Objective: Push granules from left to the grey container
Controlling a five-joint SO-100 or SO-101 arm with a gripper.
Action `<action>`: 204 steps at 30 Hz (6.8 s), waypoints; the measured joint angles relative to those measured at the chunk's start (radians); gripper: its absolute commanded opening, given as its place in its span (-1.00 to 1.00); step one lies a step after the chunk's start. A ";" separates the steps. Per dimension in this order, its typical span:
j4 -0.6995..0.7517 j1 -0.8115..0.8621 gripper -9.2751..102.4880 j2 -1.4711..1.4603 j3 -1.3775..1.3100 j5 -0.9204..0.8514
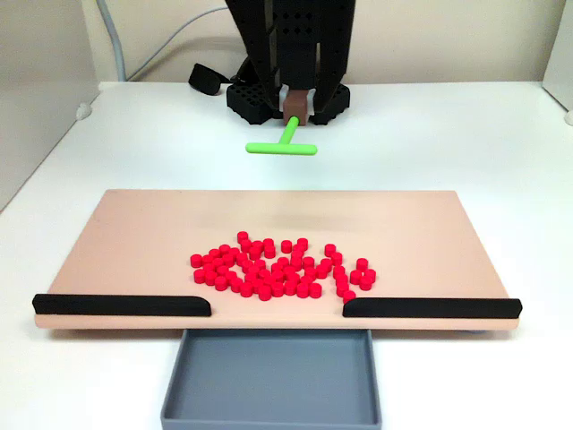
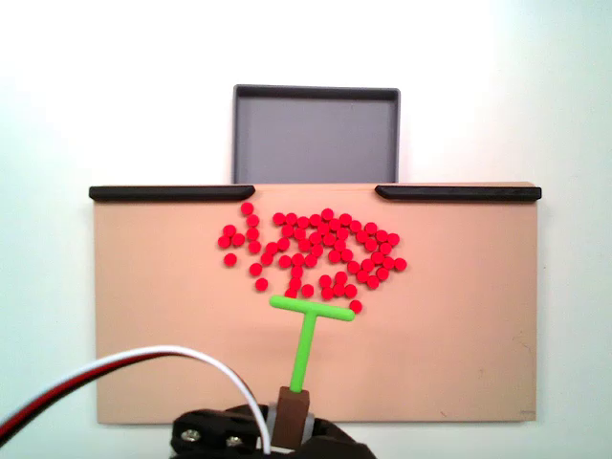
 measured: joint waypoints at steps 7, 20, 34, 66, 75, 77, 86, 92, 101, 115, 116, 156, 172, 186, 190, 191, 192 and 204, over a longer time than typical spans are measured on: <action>0.000 -0.057 -0.84 0.020 0.000 0.275; 0.000 -0.178 -0.84 -0.038 -0.005 0.874; 0.003 -0.302 -0.84 -0.360 -0.379 1.315; 0.002 -0.360 -0.84 -0.739 -0.712 1.514; 0.000 -0.348 -0.84 -0.755 -0.727 1.511; 0.000 -0.345 -0.84 -0.772 -0.746 1.511; 0.000 -0.321 -0.84 -0.804 -0.785 1.497; 0.000 -0.310 -0.84 -0.804 -0.785 1.497; 0.003 -0.293 -0.84 -0.815 -0.787 1.496; 0.003 -0.282 -0.84 -0.815 -0.787 1.485; 0.003 -0.281 -0.84 -0.815 -0.787 1.485; 0.006 -0.247 -0.84 -0.815 -0.787 1.420; 0.006 -0.235 -0.84 -0.815 -0.787 1.396; 0.008 -0.219 -0.84 -0.815 -0.787 1.348; 0.008 -0.219 -0.84 -0.815 -0.787 1.331; 0.008 -0.219 -0.84 -0.815 -0.787 1.327; 0.008 -0.219 -0.84 -0.815 -0.787 1.322; 0.009 -0.209 -0.84 -0.815 -0.787 1.269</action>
